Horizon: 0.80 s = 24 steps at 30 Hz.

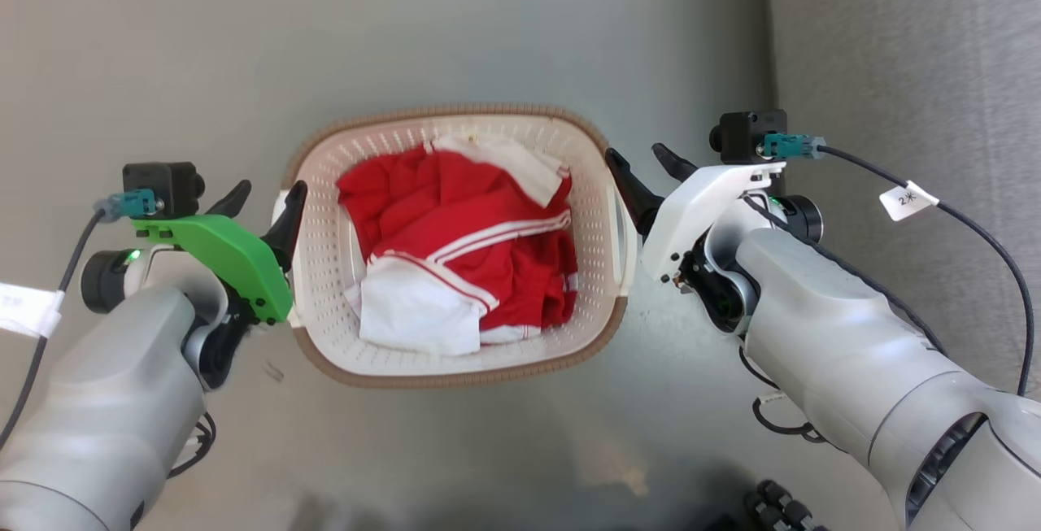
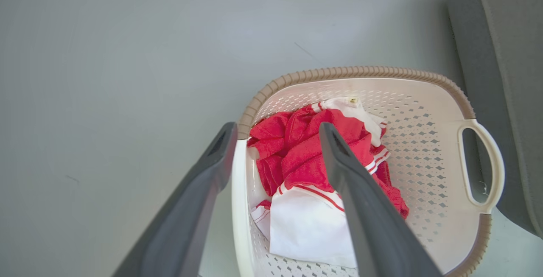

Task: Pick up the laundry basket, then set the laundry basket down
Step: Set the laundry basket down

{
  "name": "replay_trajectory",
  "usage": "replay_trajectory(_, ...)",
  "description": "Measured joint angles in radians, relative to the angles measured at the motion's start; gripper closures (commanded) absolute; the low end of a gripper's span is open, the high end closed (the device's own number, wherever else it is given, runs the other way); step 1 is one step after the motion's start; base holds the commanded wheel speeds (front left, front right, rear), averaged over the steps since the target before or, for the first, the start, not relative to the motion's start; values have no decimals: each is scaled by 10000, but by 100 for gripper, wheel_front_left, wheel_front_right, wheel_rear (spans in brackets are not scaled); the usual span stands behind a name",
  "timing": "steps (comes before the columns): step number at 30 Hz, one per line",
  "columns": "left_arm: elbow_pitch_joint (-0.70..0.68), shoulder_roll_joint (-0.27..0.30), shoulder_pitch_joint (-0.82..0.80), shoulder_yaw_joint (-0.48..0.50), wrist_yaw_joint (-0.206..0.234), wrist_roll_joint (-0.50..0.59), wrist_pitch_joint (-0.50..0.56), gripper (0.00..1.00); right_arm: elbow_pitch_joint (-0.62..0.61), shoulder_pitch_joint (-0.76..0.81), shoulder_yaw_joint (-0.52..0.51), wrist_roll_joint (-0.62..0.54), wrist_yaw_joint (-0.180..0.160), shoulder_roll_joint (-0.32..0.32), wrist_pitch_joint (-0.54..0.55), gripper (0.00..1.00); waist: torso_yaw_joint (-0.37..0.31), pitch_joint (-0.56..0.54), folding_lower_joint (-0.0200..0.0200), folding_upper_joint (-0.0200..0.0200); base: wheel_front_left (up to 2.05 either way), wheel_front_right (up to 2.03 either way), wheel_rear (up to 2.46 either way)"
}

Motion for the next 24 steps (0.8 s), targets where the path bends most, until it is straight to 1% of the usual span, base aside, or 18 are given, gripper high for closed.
replay_trajectory(4, -240, 6, 137, 19, 0, 0, -173, 0, 31, 30, 0, -19, 6, 4, -59, 0, -45, -554, 0, 0, 0, 0, 0)
replay_trajectory(6, -309, 15, 192, 50, 0, 2, -224, 0, 94, 29, -2, -134, 90, 2, -86, 0, -58, -832, 0, 0, 0, 0, 0)
replay_trajectory(10, -510, 50, 415, 142, 0, 4, -261, 0, 165, 28, -63, -326, 88, 4, -90, 0, -69, -1402, -1, 0, 0, 0, 0)
replay_trajectory(12, -546, 56, 558, 228, 0, 15, -261, 0, 148, 20, -286, -531, 86, 10, -90, 0, -67, -1689, -1, 0, 0, 0, 0)
replay_trajectory(13, -593, 67, 672, 355, 0, 36, -261, 0, 31, 7, -577, -798, 75, -13, -92, 0, -62, -1972, -1, 0, 0, 0, 0)
replay_trajectory(16, -907, 102, 722, 895, 0, 230, -261, 0, -355, -1, -1122, -1080, 17, -136, -100, 0, -39, -2402, 0, 0, 0, 0, 0)
replay_trajectory(19, -1220, 128, 727, 1407, 0, 541, -261, 0, -744, 42, -1655, -1446, -59, -387, -102, 0, 4, -2836, 0, 0, 0, 0, 0)
replay_trajectory(20, -1289, 132, 744, 1570, 0, 702, -261, 0, -871, 81, -1797, -1555, -117, -466, -104, 0, 22, -2982, -1, 0, 0, 0, 0)
replay_trajectory(24, -1624, 169, 1047, 2142, 0, 1022, -261, 0, -1367, 556, -2219, -2111, -121, -662, -132, 0, 102, -3555, 0, 0, 0, 0, 0)
